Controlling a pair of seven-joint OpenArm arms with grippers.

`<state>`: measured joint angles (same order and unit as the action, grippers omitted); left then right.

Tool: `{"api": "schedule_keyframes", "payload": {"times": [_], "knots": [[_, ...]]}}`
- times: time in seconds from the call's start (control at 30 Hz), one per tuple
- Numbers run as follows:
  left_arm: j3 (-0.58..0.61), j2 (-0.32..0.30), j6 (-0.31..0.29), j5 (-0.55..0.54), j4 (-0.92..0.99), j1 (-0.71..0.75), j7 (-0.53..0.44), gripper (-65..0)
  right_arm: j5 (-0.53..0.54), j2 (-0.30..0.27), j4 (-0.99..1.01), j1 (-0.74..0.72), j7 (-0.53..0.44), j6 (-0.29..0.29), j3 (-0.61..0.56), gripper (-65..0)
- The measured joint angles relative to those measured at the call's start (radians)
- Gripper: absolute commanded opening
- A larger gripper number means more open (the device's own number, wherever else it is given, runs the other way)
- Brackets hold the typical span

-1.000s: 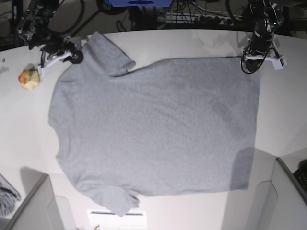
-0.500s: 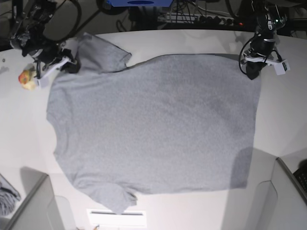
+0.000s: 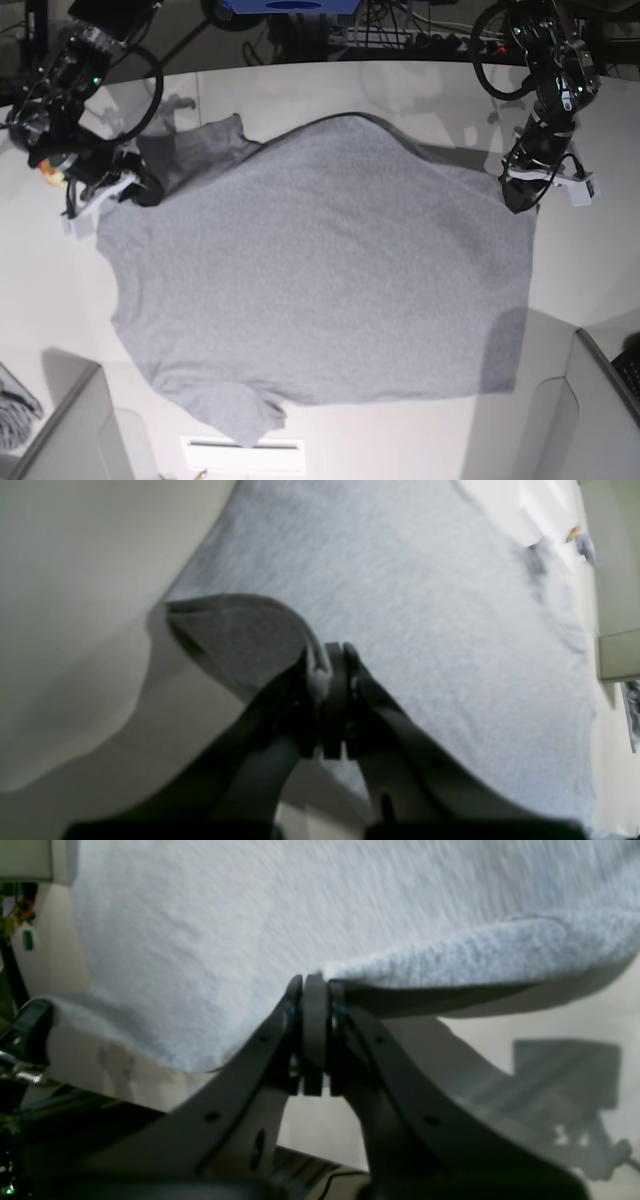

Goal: Fold the T-shirt properly
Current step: 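Lift the shoulder corners and drag them toward the hem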

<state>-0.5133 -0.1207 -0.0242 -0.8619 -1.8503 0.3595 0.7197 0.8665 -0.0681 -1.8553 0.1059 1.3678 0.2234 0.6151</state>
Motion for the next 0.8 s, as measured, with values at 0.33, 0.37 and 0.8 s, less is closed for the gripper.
{"api": "schedule_keyframes", "payload": {"times": [0.33,0.37,0.8], "knots": [[0.003,0.005,0.04,0.0,0.132,-0.082,0.003,-65.0,-0.004,-0.058,0.182,-0.114,-0.01,-0.056,-0.087,-65.0],[0.004,0.005,0.039,0.0,0.145,-0.089,0.003,-65.0,-0.003,-0.059,0.193,-0.122,-0.021,-0.056,-0.098,-65.0],[-0.005,0.005,0.04,0.0,0.192,-0.167,0.003,-65.0,-0.003,-0.067,0.322,-0.216,-0.081,-0.056,-0.17,-65.0]]}}
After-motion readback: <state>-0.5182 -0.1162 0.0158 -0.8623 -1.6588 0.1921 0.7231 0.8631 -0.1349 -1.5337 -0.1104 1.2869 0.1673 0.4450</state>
